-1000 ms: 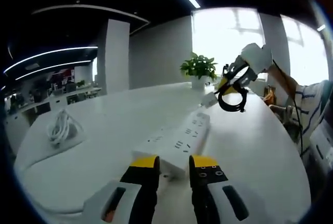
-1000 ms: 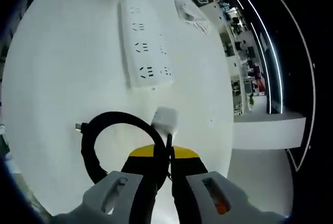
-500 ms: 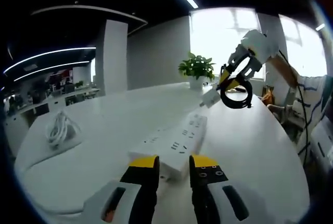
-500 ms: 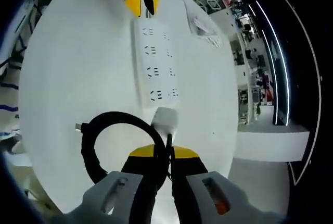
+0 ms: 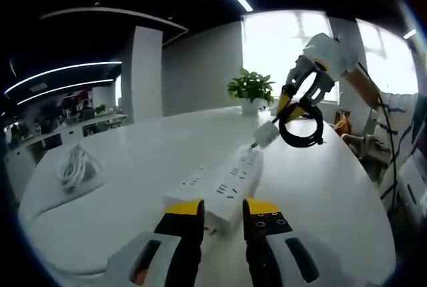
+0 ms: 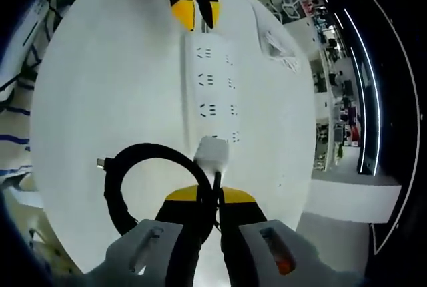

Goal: Straighten the power strip on the desk, plug the charger into it

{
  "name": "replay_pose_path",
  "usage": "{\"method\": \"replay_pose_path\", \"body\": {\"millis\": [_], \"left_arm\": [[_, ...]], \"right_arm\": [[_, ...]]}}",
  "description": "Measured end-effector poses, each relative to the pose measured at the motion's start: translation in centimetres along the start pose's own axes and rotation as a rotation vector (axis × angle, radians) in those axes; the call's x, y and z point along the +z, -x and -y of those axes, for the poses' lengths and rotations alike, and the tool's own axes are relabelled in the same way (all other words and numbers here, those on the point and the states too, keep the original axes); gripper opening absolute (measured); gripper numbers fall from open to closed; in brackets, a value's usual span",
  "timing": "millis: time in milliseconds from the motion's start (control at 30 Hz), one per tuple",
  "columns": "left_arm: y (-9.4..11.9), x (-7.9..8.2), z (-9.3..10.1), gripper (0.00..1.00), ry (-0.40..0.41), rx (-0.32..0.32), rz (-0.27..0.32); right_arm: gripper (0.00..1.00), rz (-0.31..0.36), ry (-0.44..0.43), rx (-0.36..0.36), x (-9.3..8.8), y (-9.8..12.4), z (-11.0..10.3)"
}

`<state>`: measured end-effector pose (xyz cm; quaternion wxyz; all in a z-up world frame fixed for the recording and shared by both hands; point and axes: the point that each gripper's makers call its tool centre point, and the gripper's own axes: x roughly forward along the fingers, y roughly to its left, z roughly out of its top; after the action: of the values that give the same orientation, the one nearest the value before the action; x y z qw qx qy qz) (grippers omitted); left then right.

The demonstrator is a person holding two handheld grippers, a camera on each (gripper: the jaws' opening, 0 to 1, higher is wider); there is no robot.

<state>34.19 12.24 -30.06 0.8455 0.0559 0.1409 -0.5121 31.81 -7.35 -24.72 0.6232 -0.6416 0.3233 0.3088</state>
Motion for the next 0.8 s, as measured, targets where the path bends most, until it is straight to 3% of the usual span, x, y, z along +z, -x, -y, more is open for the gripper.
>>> {"method": "replay_pose_path", "body": {"millis": [200, 567, 800], "left_arm": [[0.0, 0.0, 0.0, 0.23, 0.000, 0.001, 0.000], [0.0, -0.2, 0.2, 0.23, -0.004, -0.004, -0.007], [0.0, -0.1, 0.4, 0.23, -0.008, -0.008, -0.003]], "right_arm": [[0.08, 0.000, 0.025, 0.018, 0.3, -0.1, 0.0], [0.07, -0.077, 0.121, 0.047, 1.1, -0.2, 0.4], [0.07, -0.126, 0.184, 0.105, 1.5, -0.3, 1.0]]}}
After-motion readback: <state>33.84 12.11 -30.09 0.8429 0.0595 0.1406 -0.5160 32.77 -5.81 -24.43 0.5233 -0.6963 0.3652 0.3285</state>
